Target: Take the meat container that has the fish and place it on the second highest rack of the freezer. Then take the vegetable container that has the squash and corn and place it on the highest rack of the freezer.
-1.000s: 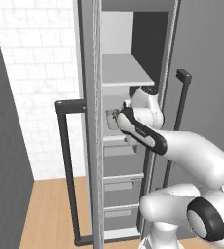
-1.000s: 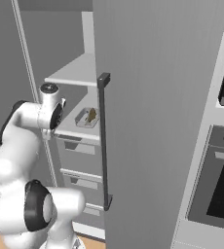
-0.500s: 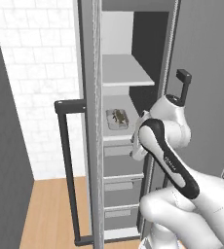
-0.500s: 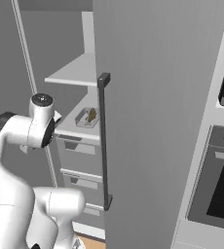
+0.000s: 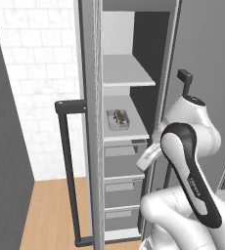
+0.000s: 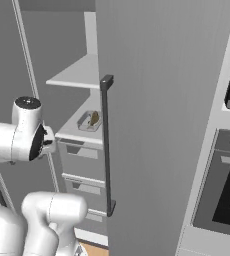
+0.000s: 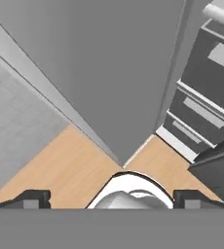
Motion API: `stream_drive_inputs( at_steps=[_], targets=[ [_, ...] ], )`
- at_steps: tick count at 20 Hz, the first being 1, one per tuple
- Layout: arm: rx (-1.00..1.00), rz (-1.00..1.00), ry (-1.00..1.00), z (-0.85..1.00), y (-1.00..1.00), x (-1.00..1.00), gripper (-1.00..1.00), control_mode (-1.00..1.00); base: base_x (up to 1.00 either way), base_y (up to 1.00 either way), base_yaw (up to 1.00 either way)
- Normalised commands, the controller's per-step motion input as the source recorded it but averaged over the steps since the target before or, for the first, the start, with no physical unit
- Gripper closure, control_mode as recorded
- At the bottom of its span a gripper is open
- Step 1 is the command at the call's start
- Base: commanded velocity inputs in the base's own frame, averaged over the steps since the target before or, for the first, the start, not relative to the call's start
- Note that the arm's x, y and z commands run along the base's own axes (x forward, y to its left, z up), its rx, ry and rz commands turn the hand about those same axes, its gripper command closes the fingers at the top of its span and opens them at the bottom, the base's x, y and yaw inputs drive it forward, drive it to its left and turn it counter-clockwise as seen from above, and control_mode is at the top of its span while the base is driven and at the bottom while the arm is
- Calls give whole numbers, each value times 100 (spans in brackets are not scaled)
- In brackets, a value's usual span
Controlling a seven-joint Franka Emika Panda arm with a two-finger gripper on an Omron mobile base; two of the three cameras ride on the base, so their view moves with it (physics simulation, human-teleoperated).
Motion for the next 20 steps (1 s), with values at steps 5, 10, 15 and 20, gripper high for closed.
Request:
stream_drive_inputs(
  at_steps=[5,10,15,20],
  targets=[
    [-12,-46,20,25,-45,-67,-100,-100,0,0,0],
    [-28,-29,-3,70,-64,-49,-100,-100,0,0,0],
    [-19,-15,-16,38,-29,-49,-100,-100,0,0,0],
    [1,0,0,2,-2,-3,-100,-100,0,0,0]
  ],
)
